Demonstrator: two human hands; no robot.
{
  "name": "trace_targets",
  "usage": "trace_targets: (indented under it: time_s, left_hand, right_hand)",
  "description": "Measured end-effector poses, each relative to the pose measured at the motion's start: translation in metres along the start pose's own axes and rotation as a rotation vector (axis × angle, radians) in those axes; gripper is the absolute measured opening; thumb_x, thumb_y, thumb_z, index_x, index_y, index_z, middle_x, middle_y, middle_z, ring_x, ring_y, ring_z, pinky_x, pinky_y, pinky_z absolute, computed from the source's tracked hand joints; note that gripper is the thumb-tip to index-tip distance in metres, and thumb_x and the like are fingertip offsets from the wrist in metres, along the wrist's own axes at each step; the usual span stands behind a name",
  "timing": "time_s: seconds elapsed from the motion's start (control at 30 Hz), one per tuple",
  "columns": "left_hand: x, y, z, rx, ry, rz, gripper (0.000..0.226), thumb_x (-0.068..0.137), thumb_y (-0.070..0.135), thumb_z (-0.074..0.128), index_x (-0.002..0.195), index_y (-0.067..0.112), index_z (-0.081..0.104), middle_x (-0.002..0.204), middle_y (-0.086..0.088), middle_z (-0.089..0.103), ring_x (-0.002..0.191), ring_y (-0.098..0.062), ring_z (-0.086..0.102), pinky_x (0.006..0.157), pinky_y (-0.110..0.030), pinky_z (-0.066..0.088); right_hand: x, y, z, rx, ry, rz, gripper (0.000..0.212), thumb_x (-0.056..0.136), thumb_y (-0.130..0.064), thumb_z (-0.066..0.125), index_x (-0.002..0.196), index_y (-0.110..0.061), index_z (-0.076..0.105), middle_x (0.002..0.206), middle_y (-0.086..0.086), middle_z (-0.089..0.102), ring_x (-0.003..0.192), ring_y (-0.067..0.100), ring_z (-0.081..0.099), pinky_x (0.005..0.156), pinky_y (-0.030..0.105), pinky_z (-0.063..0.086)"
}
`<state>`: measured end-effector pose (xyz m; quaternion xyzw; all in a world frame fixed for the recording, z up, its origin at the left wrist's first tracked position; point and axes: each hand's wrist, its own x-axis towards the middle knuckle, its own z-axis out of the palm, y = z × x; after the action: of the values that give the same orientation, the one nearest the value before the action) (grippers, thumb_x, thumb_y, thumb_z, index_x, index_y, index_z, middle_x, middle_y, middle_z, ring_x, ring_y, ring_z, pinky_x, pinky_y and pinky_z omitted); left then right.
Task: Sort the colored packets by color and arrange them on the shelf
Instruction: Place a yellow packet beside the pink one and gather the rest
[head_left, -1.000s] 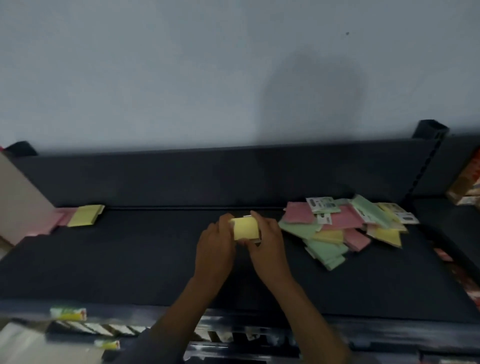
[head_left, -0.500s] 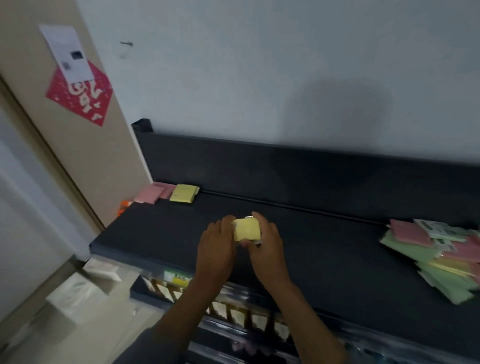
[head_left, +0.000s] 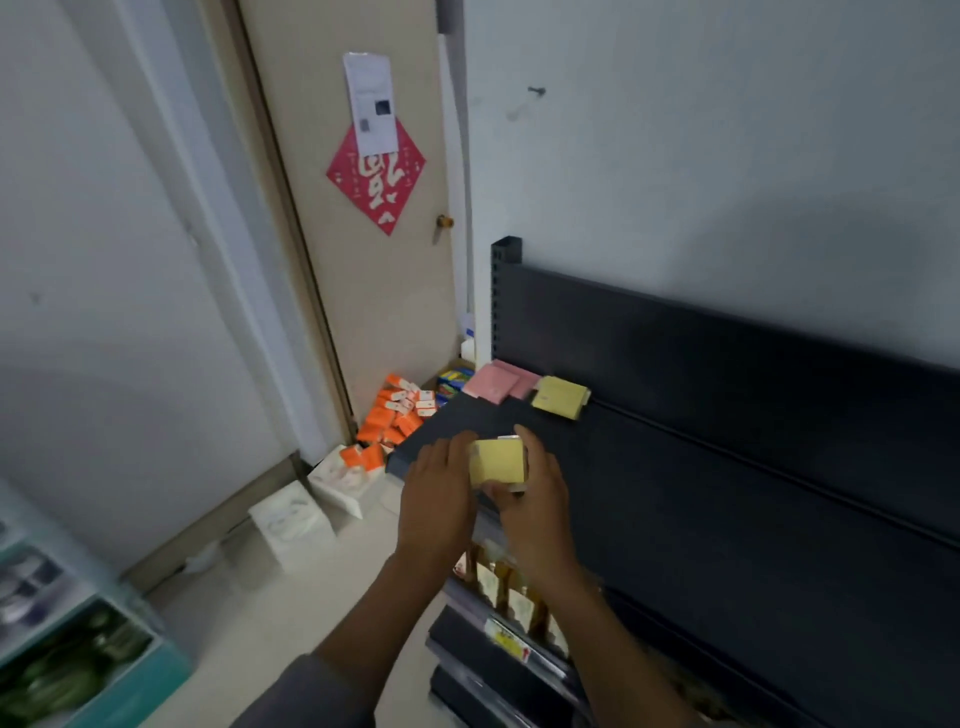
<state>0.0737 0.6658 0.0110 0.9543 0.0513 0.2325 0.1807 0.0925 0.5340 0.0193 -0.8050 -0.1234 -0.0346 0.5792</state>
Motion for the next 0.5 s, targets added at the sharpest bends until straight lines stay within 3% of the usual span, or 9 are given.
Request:
trace_targets:
  time_s: [0.13,0.3,0.5]
  left_hand:
    - [-0.002,-0.018,-0.013,-0.025,0.004,-0.054,0.055,0.084,0.022,0.075,0.135,0.018,0.055,0.125,-0.007,0.063,0.114,-0.026,0.058,0.094,-0.035,0.047]
    - [0.000,-0.037,-0.026,-0.035,0.000,-0.149,0.056,0.091,0.019,0.069,0.143,0.013,0.050,0.134,-0.011,0.061,0.122,-0.030,0.056,0.102,-0.044,0.048]
    - [0.028,-0.061,-0.016,0.032,-0.047,-0.229,0.062,0.093,0.027,0.068,0.149,0.017,0.044,0.142,-0.007,0.057,0.129,-0.027,0.054,0.110,-0.043,0.045]
  right_hand:
    - [0.009,0.001,0.030,-0.001,-0.023,0.026,0.080,0.085,-0.010,0.079,0.150,-0.032,0.037,0.131,-0.013,0.043,0.119,0.000,0.041,0.097,0.023,0.043]
    - [0.021,0.002,0.063,0.003,-0.083,0.037,0.080,0.086,-0.014,0.079,0.150,-0.032,0.035,0.134,-0.018,0.040,0.123,-0.003,0.037,0.086,0.004,0.036]
    - [0.054,0.004,0.087,0.011,-0.099,0.077,0.077,0.087,-0.024,0.078,0.151,-0.026,0.036,0.150,-0.004,0.043,0.138,0.014,0.041,0.109,0.030,0.041]
